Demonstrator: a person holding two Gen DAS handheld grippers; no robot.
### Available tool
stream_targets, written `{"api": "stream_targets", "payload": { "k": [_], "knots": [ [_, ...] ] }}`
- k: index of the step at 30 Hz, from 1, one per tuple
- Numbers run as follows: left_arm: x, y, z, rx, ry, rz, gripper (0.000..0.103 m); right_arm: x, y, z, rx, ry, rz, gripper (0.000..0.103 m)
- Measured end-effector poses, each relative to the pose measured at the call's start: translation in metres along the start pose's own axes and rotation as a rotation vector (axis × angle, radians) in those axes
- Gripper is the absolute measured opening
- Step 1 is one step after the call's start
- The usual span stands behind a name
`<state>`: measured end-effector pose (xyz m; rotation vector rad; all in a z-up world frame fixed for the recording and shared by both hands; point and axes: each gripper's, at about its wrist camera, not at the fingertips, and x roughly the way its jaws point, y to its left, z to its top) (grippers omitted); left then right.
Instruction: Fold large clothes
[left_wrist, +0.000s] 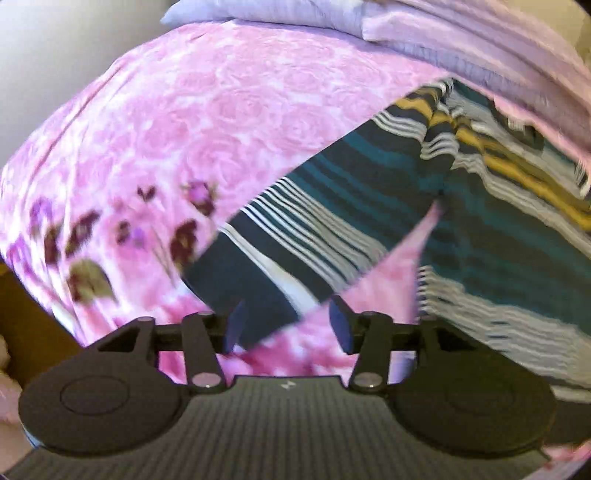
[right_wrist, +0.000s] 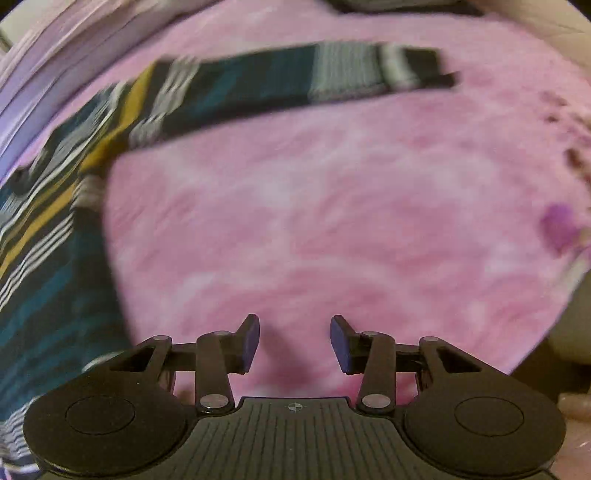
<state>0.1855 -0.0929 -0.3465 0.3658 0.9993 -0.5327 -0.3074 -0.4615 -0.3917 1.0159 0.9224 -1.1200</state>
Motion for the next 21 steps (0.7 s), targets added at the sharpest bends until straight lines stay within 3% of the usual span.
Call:
{"api": "stream_targets", "payload": {
  "k": [2,7,8,9,10,11,14,21],
  "knots": [
    [0.014,0.014,0.002,0.005,0.026,0.006,0.056,0.003,0.022,-0.001,-0.031,0.001,0.009,0.040],
    [0.050,0.060,0.012,-0.190,0.039,0.001,0.059,0.003,0.057,0.004,-0.059,-0.025,-0.032,0.040],
    [0.059,0.068,0.015,-0.235,0.045,-0.017,0.052,0.002,0.063,0.003,-0.054,-0.029,-0.044,0.040],
    [0.067,0.073,0.017,-0.259,0.053,-0.037,0.036,0.003,0.068,0.002,-0.049,-0.030,-0.053,0.040],
    [0.070,0.076,0.020,-0.249,0.044,-0.044,0.028,0.002,0.073,0.003,-0.042,-0.029,-0.062,0.040],
    [0.071,0.078,0.026,-0.219,0.027,-0.067,0.000,0.004,0.079,0.001,-0.032,-0.027,-0.070,0.040],
    [0.060,0.085,0.054,-0.134,-0.026,-0.080,0.001,0.003,0.096,-0.005,-0.008,-0.037,-0.068,0.040],
    [0.038,0.142,0.191,0.099,-0.294,0.058,0.001,-0.005,0.133,-0.023,-0.031,-0.072,-0.080,0.040]
  ]
}}
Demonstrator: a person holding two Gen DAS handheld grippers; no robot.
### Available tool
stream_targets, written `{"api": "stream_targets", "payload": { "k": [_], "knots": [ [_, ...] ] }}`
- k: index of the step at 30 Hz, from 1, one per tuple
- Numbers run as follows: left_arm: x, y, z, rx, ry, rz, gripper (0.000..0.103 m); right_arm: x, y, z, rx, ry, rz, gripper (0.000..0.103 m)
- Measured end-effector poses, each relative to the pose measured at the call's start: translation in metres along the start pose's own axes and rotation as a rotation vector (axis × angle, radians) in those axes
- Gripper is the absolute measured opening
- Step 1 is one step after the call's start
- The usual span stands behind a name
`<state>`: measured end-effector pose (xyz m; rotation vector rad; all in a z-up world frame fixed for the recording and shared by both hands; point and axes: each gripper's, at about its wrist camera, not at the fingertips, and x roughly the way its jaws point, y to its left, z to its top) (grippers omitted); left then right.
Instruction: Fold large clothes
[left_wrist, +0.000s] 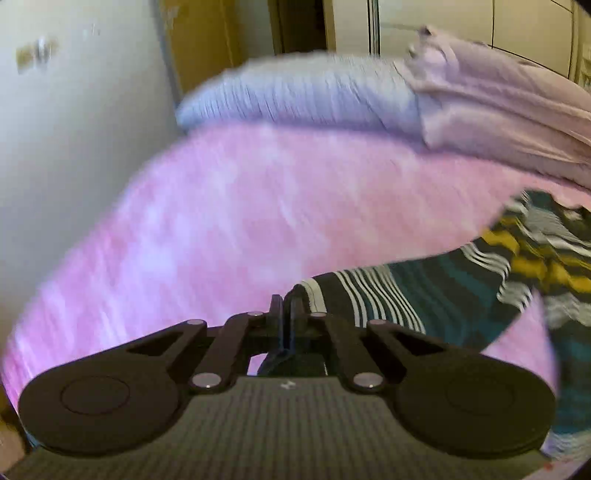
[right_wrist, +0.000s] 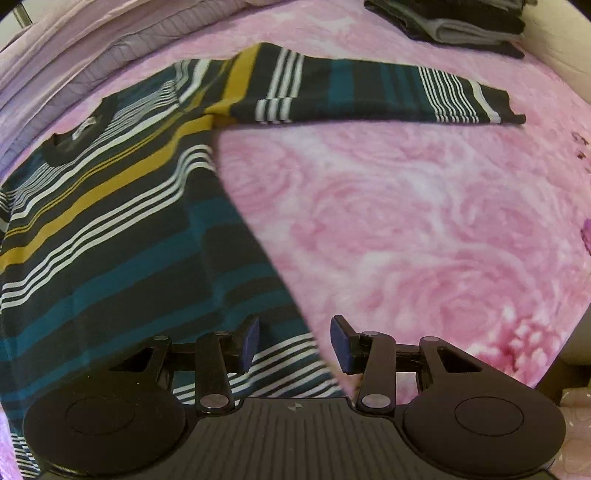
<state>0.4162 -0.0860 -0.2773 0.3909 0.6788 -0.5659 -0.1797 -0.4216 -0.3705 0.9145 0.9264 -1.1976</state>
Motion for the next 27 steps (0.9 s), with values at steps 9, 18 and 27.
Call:
{"api": "stream_targets", "payload": {
  "k": [9,18,27],
  "knots": [
    [0.122,0.008,0.030,0.134,0.185,0.138,0.010,-0.007,0.007,-0.016,0.033,-0.006,-0.011,0.040],
    [0.038,-0.018,-0.083,-0.129,0.357,-0.064,0.018,-0.019,-0.060,-0.035,0.068,-0.001,0.019,0.045],
    [-0.055,-0.153,-0.170,-0.243,0.456,-0.667,0.047,-0.012,-0.097,-0.066,0.082,0.025,0.242,0.046]
  ]
}}
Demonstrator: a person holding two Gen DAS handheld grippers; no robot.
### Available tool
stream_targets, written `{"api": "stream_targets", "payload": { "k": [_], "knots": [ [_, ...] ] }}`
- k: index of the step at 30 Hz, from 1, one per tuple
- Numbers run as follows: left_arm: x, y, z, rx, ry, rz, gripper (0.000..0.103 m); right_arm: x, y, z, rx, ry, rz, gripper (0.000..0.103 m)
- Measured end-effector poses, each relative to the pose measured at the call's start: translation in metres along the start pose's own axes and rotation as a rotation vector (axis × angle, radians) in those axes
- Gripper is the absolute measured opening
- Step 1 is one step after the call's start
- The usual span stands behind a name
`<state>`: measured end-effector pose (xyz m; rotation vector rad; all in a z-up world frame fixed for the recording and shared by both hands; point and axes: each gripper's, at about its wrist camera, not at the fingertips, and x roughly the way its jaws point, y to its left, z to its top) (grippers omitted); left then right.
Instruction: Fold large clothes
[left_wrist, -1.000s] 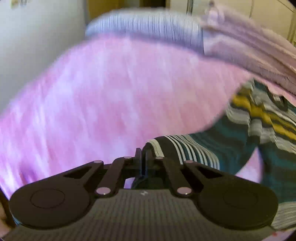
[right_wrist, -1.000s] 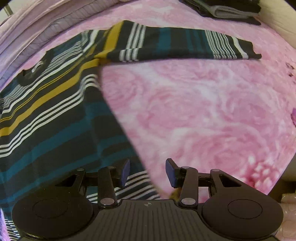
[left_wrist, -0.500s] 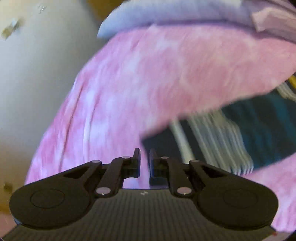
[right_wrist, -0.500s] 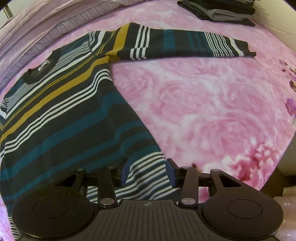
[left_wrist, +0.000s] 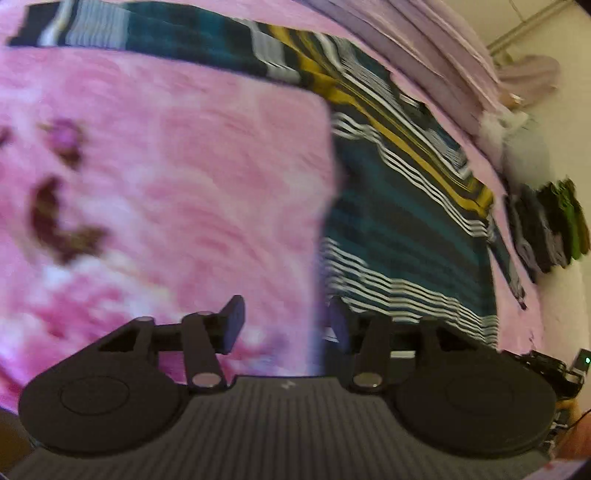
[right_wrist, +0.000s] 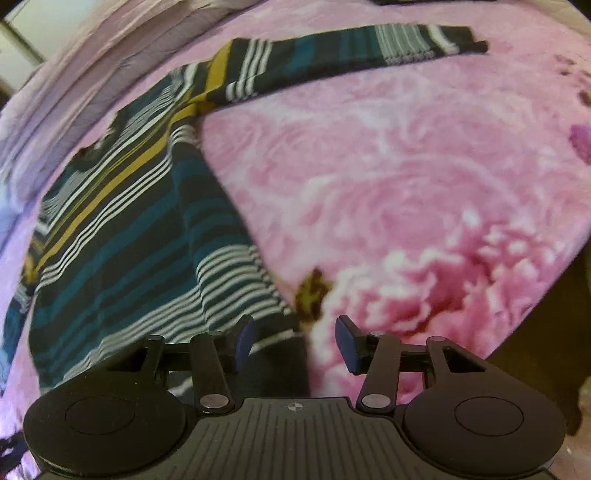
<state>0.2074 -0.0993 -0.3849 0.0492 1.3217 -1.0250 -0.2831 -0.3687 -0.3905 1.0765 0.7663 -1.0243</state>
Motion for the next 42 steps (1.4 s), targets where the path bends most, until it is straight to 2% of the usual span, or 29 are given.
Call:
{"api": "stream_targets", "payload": {
  "k": [3,7,8,9,10,11,14,15,16,17,18,19,20,21,22,23,25,26,29,31,35,37,38,39,40,42],
  "knots": [
    [0.020,-0.006,-0.002,-0.013,-0.016,-0.040,0.049,0.009,-0.012,-0.007,-0.001,0.017,0.073,0.046],
    [0.049,-0.004,0.002,-0.039,0.000,-0.112,0.048,0.018,-0.021,-0.016,-0.002,-0.003,0.164,0.046],
    [0.053,-0.008,-0.001,-0.045,0.019,-0.162,0.040,0.019,-0.022,-0.016,-0.008,0.010,0.208,0.043],
    [0.059,-0.015,0.000,-0.043,0.052,-0.207,0.024,0.020,-0.022,-0.016,-0.009,0.035,0.245,0.019],
    [0.056,-0.023,-0.004,-0.023,0.056,-0.228,0.017,0.023,-0.021,-0.015,-0.012,0.076,0.272,0.005],
    [0.051,-0.033,-0.006,0.012,0.053,-0.237,0.004,0.023,-0.019,-0.014,-0.020,0.098,0.279,0.004],
    [0.015,-0.046,-0.013,0.047,0.004,-0.271,0.004,0.003,-0.019,-0.003,-0.048,0.092,0.325,0.003],
    [0.001,-0.044,-0.015,0.046,-0.018,-0.254,0.004,-0.005,-0.022,0.001,-0.041,0.094,0.353,0.003],
    [-0.009,-0.040,-0.017,0.045,-0.031,-0.195,0.003,-0.010,-0.024,0.004,-0.035,0.100,0.363,0.003],
    [-0.015,-0.035,-0.019,0.049,-0.027,-0.120,0.000,-0.013,-0.027,0.008,-0.034,0.111,0.352,0.003],
    [-0.015,-0.029,-0.024,0.061,-0.008,-0.009,0.000,-0.013,-0.028,0.009,-0.051,0.126,0.322,0.003],
    [-0.013,-0.024,-0.029,0.071,0.020,0.134,0.000,-0.007,-0.025,0.009,-0.088,0.160,0.257,0.004],
    [-0.008,-0.020,-0.034,0.086,0.057,0.223,0.000,-0.001,-0.021,0.009,-0.130,0.202,0.192,0.006],
    [-0.005,-0.019,-0.037,0.098,0.082,0.279,0.000,0.008,-0.015,0.006,-0.188,0.260,0.109,0.011],
    [-0.004,-0.022,-0.040,0.105,0.084,0.339,0.000,0.012,-0.009,0.003,-0.250,0.287,0.035,0.022],
    [-0.005,-0.028,-0.041,0.111,0.068,0.348,0.000,0.008,0.001,-0.001,-0.335,0.261,-0.026,0.033],
    [-0.006,-0.043,-0.040,0.123,0.029,0.294,0.013,-0.004,0.018,-0.003,-0.433,0.167,-0.079,0.037],
    [-0.006,-0.052,-0.038,0.125,0.009,0.266,0.026,-0.011,0.030,-0.003,-0.476,0.099,-0.095,0.038],
    [0.002,-0.086,-0.028,0.167,-0.081,0.185,0.026,-0.020,0.057,-0.001,-0.572,-0.063,-0.062,0.038],
    [0.025,-0.114,-0.018,0.214,-0.116,0.153,0.026,-0.014,0.079,0.000,-0.641,-0.144,-0.034,0.038],
    [0.079,-0.157,-0.017,0.344,-0.086,0.165,0.030,0.019,0.107,-0.013,-0.726,-0.140,-0.004,0.038],
    [0.097,-0.163,-0.030,0.385,-0.032,0.229,0.030,0.036,0.109,-0.025,-0.757,-0.103,-0.052,0.038],
    [0.102,-0.162,-0.040,0.400,-0.006,0.266,0.030,0.044,0.103,-0.034,-0.762,-0.053,-0.080,0.038],
    [0.098,-0.162,-0.054,0.428,-0.015,0.284,0.031,0.043,0.088,-0.047,-0.759,-0.045,-0.082,0.039],
    [0.091,-0.161,-0.068,0.449,-0.025,0.298,0.031,0.035,0.080,-0.057,-0.752,-0.085,-0.065,0.040],
    [0.078,-0.156,-0.089,0.424,0.010,0.322,0.032,0.021,0.060,-0.074,-0.734,-0.065,-0.057,0.043]
  ]
}}
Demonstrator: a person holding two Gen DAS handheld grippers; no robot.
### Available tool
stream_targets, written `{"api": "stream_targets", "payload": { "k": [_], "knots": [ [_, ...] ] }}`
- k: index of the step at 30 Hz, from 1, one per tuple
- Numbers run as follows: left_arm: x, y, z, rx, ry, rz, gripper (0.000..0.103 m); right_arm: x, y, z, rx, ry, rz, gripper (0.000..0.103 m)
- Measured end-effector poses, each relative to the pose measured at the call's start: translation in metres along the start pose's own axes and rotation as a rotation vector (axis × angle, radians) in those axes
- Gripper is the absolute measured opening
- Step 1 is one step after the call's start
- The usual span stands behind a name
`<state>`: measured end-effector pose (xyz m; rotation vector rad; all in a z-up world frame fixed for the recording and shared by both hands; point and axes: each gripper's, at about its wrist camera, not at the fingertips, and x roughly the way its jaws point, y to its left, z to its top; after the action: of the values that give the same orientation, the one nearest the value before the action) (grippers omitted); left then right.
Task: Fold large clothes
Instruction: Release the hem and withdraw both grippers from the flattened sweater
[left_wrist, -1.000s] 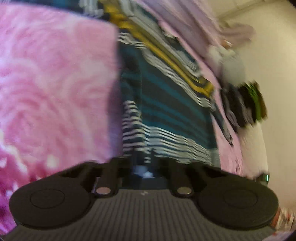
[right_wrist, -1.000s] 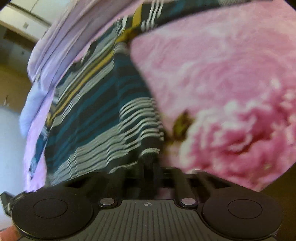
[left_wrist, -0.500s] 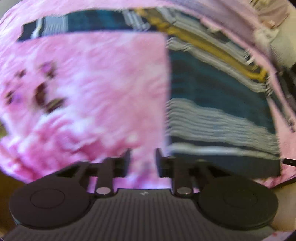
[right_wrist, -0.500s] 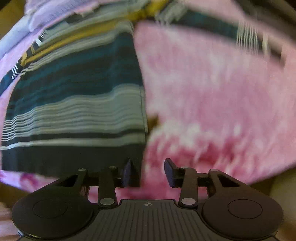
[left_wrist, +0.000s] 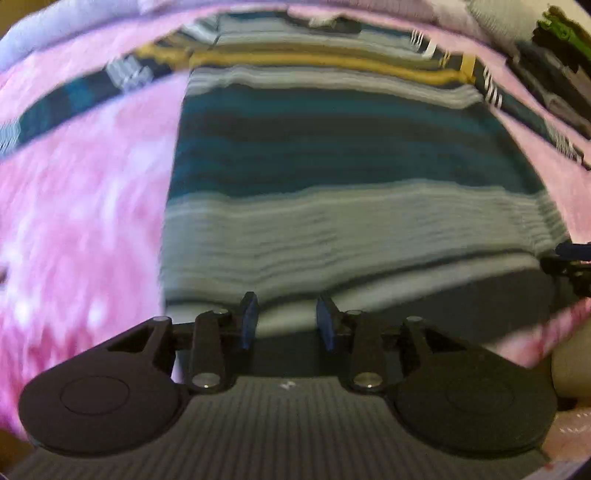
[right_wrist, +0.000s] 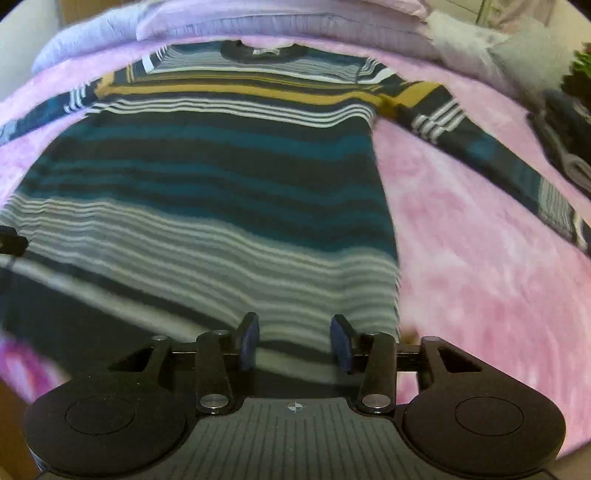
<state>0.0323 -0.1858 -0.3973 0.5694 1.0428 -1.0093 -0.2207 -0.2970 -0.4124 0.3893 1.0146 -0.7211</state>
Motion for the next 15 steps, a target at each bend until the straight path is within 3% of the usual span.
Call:
{"api": "stream_targets", "payload": {
  "k": [3,5,7,11,13,15],
  "knots": [
    [-0.016,0.006,-0.029,-0.034,0.116,0.026,0.032,-0.019,0.001,-0.025,-0.034,0.111,0.012,0.049],
    [-0.018,0.010,-0.039,-0.073,0.249,0.067,0.032,-0.015,0.001,-0.031,-0.053,0.297,0.015,0.053],
    [-0.031,0.018,-0.043,-0.120,0.301,0.108,0.032,-0.015,-0.009,-0.037,0.016,0.426,0.034,0.053],
    [-0.090,0.024,-0.017,-0.171,0.203,0.134,0.032,-0.050,-0.038,-0.018,0.185,0.421,0.091,0.055],
    [-0.119,0.023,0.013,-0.193,0.137,0.153,0.034,-0.075,-0.049,0.006,0.224,0.365,0.107,0.059],
    [-0.150,0.015,0.042,-0.190,0.067,0.177,0.042,-0.098,-0.056,0.040,0.233,0.290,0.113,0.062]
  ]
}}
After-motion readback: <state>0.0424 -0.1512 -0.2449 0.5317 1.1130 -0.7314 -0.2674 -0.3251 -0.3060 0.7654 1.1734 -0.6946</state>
